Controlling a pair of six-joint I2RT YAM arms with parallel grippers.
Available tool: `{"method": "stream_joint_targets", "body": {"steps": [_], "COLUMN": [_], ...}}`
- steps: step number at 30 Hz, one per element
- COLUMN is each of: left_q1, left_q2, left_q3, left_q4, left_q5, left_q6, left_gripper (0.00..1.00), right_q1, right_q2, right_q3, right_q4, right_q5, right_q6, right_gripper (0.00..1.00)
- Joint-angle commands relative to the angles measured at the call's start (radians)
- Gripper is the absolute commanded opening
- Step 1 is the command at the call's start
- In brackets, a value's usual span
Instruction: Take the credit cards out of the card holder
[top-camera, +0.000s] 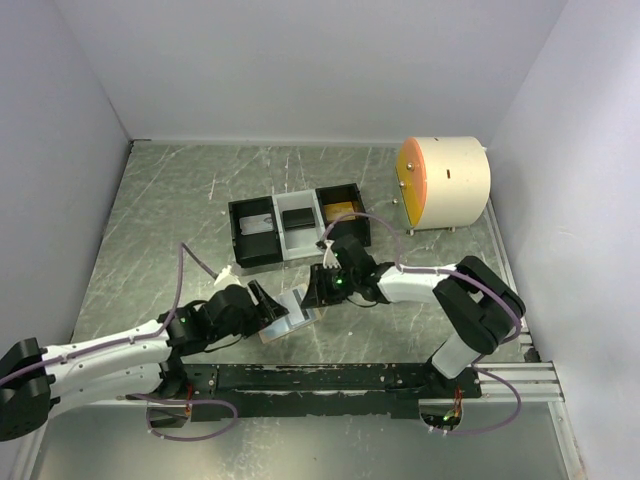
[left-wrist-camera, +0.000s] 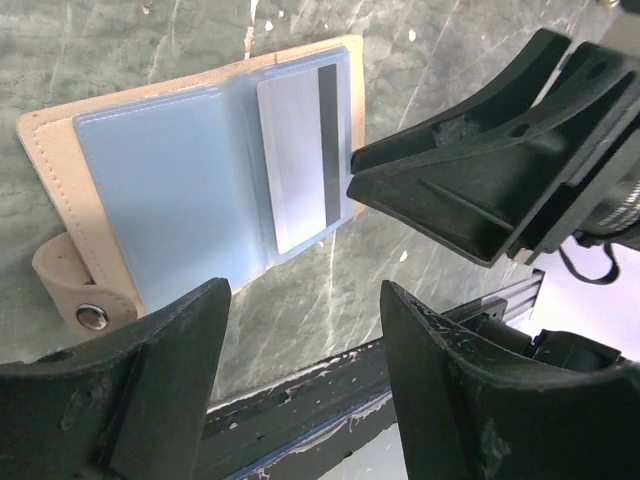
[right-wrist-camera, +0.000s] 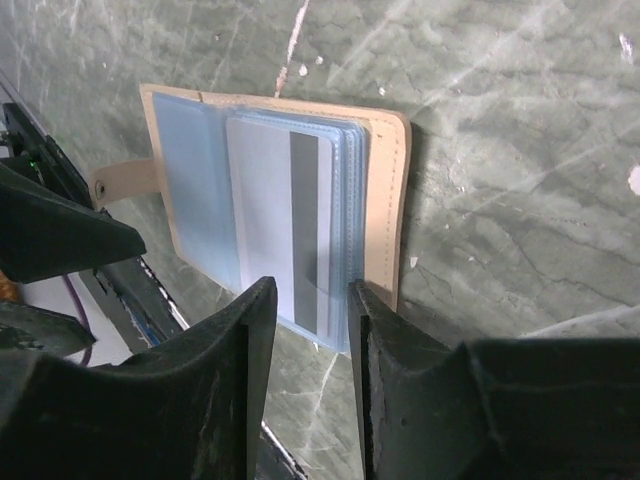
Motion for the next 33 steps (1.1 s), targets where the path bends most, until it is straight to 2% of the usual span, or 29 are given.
{"method": "stream_joint_targets", "body": {"steps": [1, 10, 18, 21, 26, 30, 33], "left_q1": [0.0, 0.001, 0.001, 0.008, 0.132, 0.162, 0.183], "left_q2": [-0.029, 0.124, 0.192, 0.207, 0.232, 0.235, 0.269], "left_q3": [0.002, 0.103, 0.145, 0.14, 0.097, 0.068, 0.073], "left_q4": [-0.012, -0.053, -0.034, 0.007, 0.12, 0.204, 0.208], "left_q5": [-0.042, -0.026, -0.017, 0.011, 0.18, 0.245, 0.281], "left_q6": [-0.002, 0.05, 0.089, 0.136, 0.201, 0.249, 0.274], "left_gripper": [0.73, 0.67, 0.64, 0.64, 0.62, 0.64, 0.63], "right_q1": [0.002, 0.075, 0.077, 0.073, 0.075, 0.075, 0.075], "right_q2": [-0.011, -0.134, -0.265, -0.249, -0.169, -0.127, -0.097], "right_q3": [-0.069, -0.201, -0.126, -0.095, -0.111, -0.134, -0.134], "right_q4": [0.057, 0.165, -0.055, -0.04, 0.104, 0.173, 0.172], "right_q5": [0.006, 0.073, 0.276, 0.216, 0.103, 0.094, 0.104], "right_q6": [0.064, 0.226, 0.149, 0.129, 0.204, 0.246, 0.247], "right_gripper": [0.35, 0.32, 0.34, 0.26, 0.26, 0.26, 0.26]}}
